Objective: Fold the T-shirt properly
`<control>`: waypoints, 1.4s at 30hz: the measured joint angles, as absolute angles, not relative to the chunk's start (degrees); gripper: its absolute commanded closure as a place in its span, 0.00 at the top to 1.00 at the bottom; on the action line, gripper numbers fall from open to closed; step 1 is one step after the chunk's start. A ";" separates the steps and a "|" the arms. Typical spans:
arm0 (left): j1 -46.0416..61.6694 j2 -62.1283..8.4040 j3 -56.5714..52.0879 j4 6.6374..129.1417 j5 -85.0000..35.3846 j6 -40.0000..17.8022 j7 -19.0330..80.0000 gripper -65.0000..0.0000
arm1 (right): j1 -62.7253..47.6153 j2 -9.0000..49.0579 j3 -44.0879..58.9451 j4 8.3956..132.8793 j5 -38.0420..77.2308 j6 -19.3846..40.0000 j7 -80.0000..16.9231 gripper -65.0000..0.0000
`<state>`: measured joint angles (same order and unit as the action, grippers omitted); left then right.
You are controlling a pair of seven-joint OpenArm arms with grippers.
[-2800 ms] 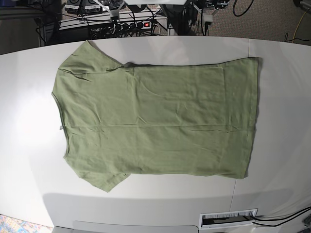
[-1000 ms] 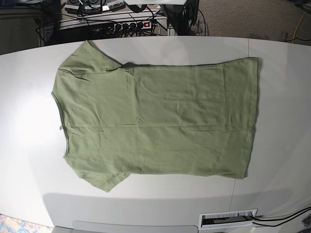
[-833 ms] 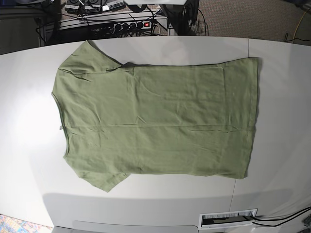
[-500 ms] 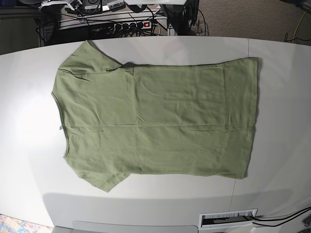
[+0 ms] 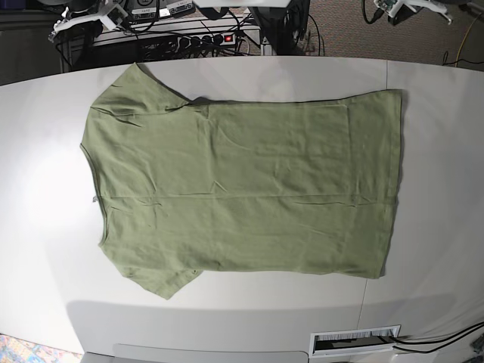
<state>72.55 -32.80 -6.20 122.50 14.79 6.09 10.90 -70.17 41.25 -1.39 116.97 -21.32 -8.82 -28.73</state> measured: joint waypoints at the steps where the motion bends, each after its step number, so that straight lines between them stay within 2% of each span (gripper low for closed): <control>1: 72.55 -33.41 -6.31 123.76 15.68 6.07 11.35 0.00 | -70.17 41.25 -1.39 117.56 -22.33 -9.06 -29.19 0.00; 6: 71.18 -35.86 -6.31 127.48 22.94 5.93 11.51 0.00 | -70.17 41.28 -1.34 119.52 -27.42 -9.58 -30.20 0.00; 11: 65.71 -38.30 -6.35 127.72 24.01 5.08 11.40 0.00 | -70.17 41.32 -1.34 123.04 -32.45 -12.03 -31.77 0.00; 17: 59.72 -39.99 -6.20 126.30 24.23 -5.65 9.21 0.00 | -69.36 41.25 -1.34 124.95 -39.68 -12.03 -33.45 0.00; 20: 55.48 -40.01 -6.13 124.25 24.18 -8.36 8.99 0.01 | -67.75 41.08 -1.34 124.95 -41.34 -11.81 -34.54 0.00; 25: 51.16 -42.24 -6.11 120.55 24.40 -12.88 5.21 0.21 | -64.88 40.97 -1.34 124.95 -42.04 -12.01 -36.18 0.00; 28: 49.65 -44.14 -6.09 117.62 24.60 -15.29 3.92 0.28 | -64.38 40.93 -1.34 124.95 -42.15 -12.03 -36.45 0.00; 33: 48.29 -46.22 -6.07 114.34 24.60 -16.36 2.48 0.28 | -64.29 40.93 -1.34 124.95 -43.75 -12.03 -37.36 0.01; 36: 46.50 -47.03 -5.69 113.62 24.60 -16.62 1.19 0.28 | -64.29 40.93 -1.34 124.95 -43.83 -12.01 -37.34 0.14; 42: 41.04 -47.31 0.32 110.06 26.00 -17.82 0.10 0.29 | -64.31 40.93 -1.34 124.95 -43.94 -12.05 -39.70 0.15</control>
<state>41.04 -47.31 0.32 110.06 26.00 -17.82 0.10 -64.31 40.93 -1.34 124.95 -43.94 -12.05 -39.70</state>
